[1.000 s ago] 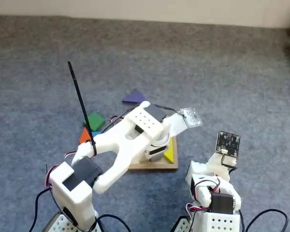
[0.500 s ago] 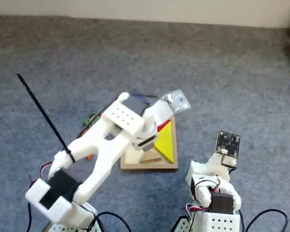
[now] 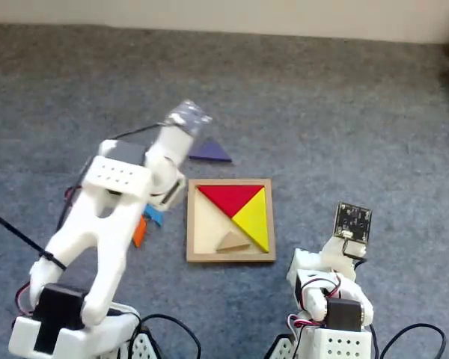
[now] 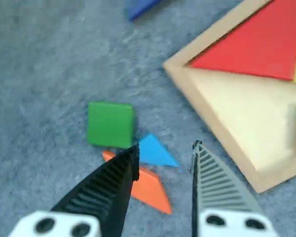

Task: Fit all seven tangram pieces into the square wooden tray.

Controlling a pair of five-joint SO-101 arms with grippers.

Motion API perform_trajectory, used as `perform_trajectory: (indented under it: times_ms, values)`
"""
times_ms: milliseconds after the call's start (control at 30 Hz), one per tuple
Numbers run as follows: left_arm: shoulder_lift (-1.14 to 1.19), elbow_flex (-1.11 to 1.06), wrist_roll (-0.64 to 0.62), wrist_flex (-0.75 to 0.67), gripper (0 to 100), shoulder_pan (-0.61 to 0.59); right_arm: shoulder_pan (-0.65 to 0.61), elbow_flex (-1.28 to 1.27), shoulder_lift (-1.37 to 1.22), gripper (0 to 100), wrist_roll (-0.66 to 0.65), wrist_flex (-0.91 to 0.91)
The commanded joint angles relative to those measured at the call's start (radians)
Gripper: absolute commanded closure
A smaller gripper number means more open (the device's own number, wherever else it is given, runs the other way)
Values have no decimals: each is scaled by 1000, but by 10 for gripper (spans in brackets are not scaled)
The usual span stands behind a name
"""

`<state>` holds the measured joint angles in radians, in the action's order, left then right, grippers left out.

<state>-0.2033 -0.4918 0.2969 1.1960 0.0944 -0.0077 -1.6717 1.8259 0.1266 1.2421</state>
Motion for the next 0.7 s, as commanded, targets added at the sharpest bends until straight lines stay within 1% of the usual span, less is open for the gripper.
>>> perform_trajectory:
  times_ms: [0, 100, 200, 433, 567, 667]
  values:
    - [-45, 5, -12, 8, 788, -56, 13, -136, 22, 965, -5, 5]
    - [-44, 4, -12, 2, 745, -102, 48, -136, 22, 965, -3, 5]
    - [-44, 5, -11, 2, 745, -130, 54, -136, 22, 965, -5, 8]
    - [-35, -7, -5, -8, 745, -133, 54, -136, 22, 965, -6, 8]
    - [53, -35, 23, -121, 745, -134, 54, -136, 22, 965, -6, 8]
    - [150, 1, 29, -166, 745, -143, 58, -136, 22, 965, -3, 8]
